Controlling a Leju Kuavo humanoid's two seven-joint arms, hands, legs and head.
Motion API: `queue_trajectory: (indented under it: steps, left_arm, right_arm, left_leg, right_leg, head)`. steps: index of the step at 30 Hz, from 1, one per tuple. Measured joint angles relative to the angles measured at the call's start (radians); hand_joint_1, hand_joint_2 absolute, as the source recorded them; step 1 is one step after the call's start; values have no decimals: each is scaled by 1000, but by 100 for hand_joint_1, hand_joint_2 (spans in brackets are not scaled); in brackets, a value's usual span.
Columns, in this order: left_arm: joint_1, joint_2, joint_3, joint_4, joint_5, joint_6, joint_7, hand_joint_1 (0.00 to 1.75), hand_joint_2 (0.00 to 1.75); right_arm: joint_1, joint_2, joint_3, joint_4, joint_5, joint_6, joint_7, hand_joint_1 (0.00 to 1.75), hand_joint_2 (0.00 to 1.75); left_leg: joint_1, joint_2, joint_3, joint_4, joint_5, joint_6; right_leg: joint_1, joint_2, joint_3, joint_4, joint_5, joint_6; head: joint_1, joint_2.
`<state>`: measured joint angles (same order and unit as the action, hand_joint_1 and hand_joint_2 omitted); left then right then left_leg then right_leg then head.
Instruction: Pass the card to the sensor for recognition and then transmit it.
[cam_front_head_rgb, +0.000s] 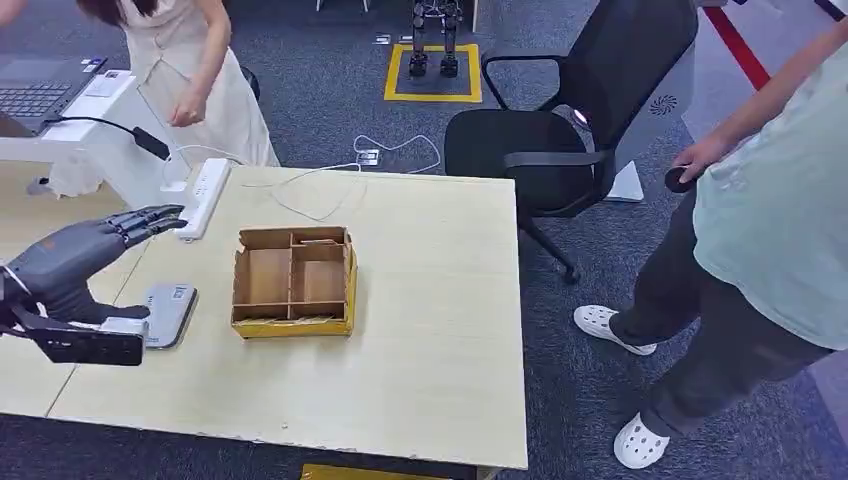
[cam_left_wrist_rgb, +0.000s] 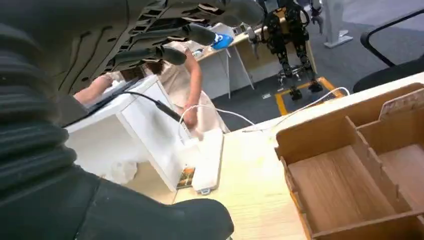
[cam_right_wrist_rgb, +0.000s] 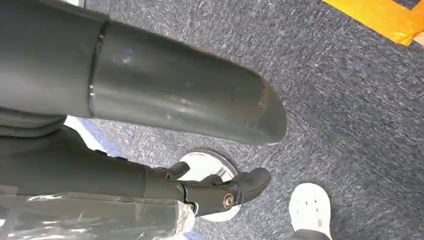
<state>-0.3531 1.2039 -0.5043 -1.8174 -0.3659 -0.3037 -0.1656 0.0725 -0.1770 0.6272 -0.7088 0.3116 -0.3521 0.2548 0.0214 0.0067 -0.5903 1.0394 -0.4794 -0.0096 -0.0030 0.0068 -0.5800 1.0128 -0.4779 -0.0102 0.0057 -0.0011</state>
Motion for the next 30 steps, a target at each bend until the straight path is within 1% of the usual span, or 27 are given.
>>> queue_trajectory:
  steps: [2, 5, 8, 15, 20, 22, 24, 30]
  left_arm:
    - [41, -11, 16, -8, -50, 15, 9, 0, 175]
    - [98, -43, 21, -13, -119, 45, 21, 0, 175]
    - [137, -69, 21, -15, -145, 54, 24, 0, 175]
    - [157, -98, 29, -16, -148, 55, 26, 0, 175]
    - [159, -107, 30, -17, -149, 55, 26, 0, 175]
    - [162, -121, 31, -17, -169, 62, 33, 0, 175]
    - [167, -146, 32, -17, -198, 78, 43, 0, 175]
    - [190, -263, 29, -11, -375, 168, 128, 0, 175]
  right_arm:
    - [1, 5, -8, -1, 8, 5, 6, 0, 0]
    - [2, 11, -16, -2, 21, 14, 13, 0, 0]
    - [3, 13, -21, -7, 28, 17, 16, 0, 0]
    - [3, 15, -32, -9, 31, 19, 21, 0, 0]
    - [4, 16, -35, -10, 32, 19, 23, 0, 0]
    - [4, 18, -38, -10, 39, 21, 24, 0, 0]
    - [5, 19, -44, -15, 48, 25, 25, 0, 0]
    - [13, 26, -69, -36, 67, 41, 45, 0, 0]
  left_leg:
    - [0, 0, 0, 0, 0, 0]
    - [0, 0, 0, 0, 0, 0]
    - [0, 0, 0, 0, 0, 0]
    - [0, 0, 0, 0, 0, 0]
    - [0, 0, 0, 0, 0, 0]
    - [0, 0, 0, 0, 0, 0]
    - [0, 0, 0, 0, 0, 0]
    - [-1, -1, 0, 0, 0, 0]
  right_leg:
    - [0, 0, 0, 0, 0, 0]
    - [0, 0, 0, 0, 0, 0]
    - [0, 0, 0, 0, 0, 0]
    - [0, -1, 0, 0, 0, 0]
    - [0, -1, 0, 0, 0, 0]
    - [0, -1, 0, 0, 0, 0]
    - [0, -1, 0, 0, 0, 0]
    - [-1, -2, 0, 0, 0, 0]
  head:
    - [0, 0]
    - [0, 0]
    - [0, 0]
    - [0, 0]
    - [0, 0]
    - [0, 0]
    - [0, 0]
    - [0, 0]
